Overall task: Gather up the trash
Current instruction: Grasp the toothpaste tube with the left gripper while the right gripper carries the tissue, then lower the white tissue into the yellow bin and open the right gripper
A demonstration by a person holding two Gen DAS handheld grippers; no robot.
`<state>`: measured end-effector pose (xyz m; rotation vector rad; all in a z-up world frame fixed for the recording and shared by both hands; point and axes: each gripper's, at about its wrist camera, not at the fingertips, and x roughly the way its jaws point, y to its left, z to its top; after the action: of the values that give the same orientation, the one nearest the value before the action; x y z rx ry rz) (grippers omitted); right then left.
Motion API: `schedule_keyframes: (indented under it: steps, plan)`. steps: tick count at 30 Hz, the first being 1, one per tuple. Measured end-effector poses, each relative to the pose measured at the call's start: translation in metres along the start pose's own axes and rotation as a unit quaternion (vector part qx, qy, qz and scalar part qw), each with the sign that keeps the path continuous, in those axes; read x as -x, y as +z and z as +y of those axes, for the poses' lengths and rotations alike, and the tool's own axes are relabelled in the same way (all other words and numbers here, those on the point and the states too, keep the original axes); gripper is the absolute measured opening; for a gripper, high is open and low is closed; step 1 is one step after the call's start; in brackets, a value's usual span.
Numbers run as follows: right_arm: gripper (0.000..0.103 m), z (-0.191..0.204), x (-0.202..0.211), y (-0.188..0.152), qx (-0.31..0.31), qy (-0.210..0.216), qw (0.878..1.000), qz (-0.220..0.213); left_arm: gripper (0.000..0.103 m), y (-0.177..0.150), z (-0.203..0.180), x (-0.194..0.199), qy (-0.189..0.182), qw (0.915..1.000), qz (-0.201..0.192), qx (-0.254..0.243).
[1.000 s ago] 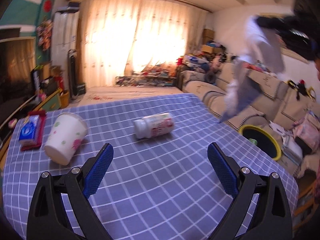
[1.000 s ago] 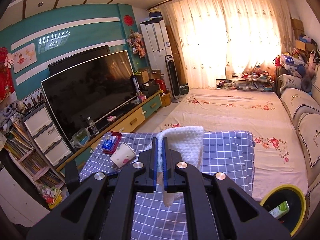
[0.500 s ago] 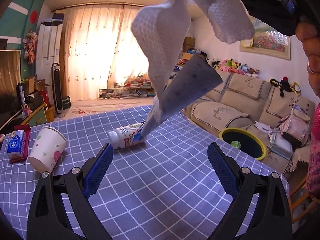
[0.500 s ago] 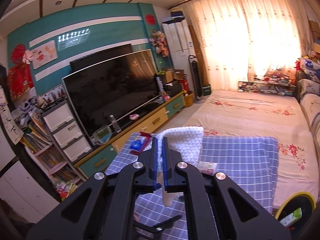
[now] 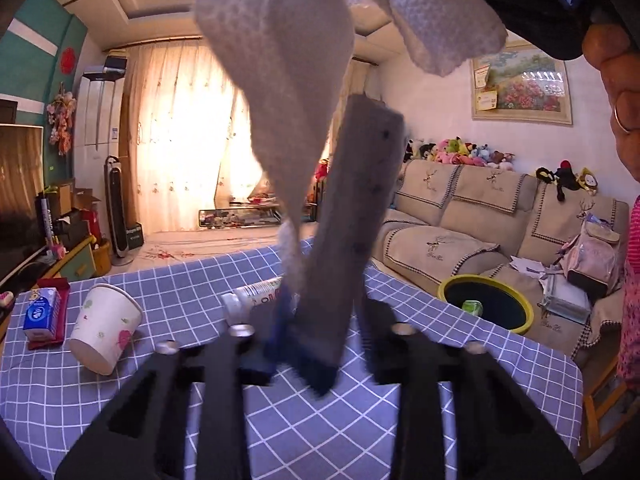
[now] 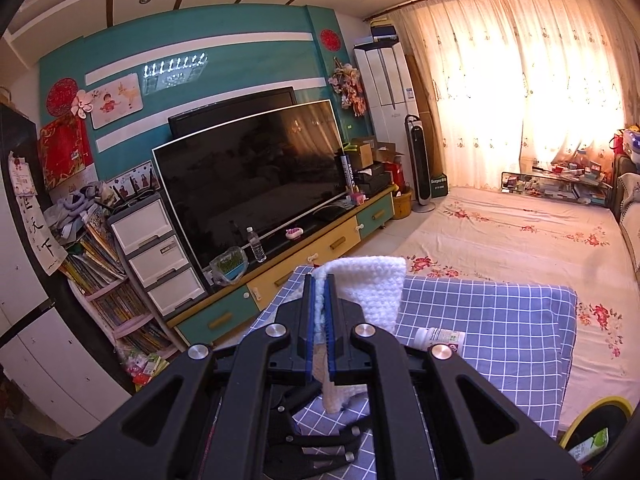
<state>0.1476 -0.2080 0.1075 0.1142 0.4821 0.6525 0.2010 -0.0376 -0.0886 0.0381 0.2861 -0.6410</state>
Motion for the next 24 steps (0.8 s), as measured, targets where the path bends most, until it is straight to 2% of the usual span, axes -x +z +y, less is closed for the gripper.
schedule_keyframes:
  steps: [4, 9, 15, 20, 24]
  plan:
    - [0.005, -0.008, 0.002, 0.001, -0.006, -0.008, 1.000, -0.002, 0.019, -0.002, -0.006, 0.000, -0.021, 0.9996, 0.003, -0.016]
    - [0.005, -0.023, 0.015, 0.008, -0.016, -0.026, 0.999, -0.022, 0.019, -0.007, -0.009, -0.009, -0.035, 0.9985, 0.034, -0.026]
    - [0.005, -0.047, 0.040, 0.014, -0.029, -0.062, 0.996, -0.052, 0.019, -0.012, -0.013, -0.022, -0.035, 0.9972, 0.058, -0.033]
    - [0.006, -0.090, 0.064, 0.001, -0.058, -0.128, 0.989, -0.055, 0.019, -0.014, -0.009, -0.025, -0.027, 0.9973, 0.064, -0.025]
    - [0.007, -0.133, 0.081, -0.022, -0.094, -0.189, 0.977, -0.039, 0.019, -0.014, -0.005, -0.028, -0.017, 0.9974, 0.069, -0.015]
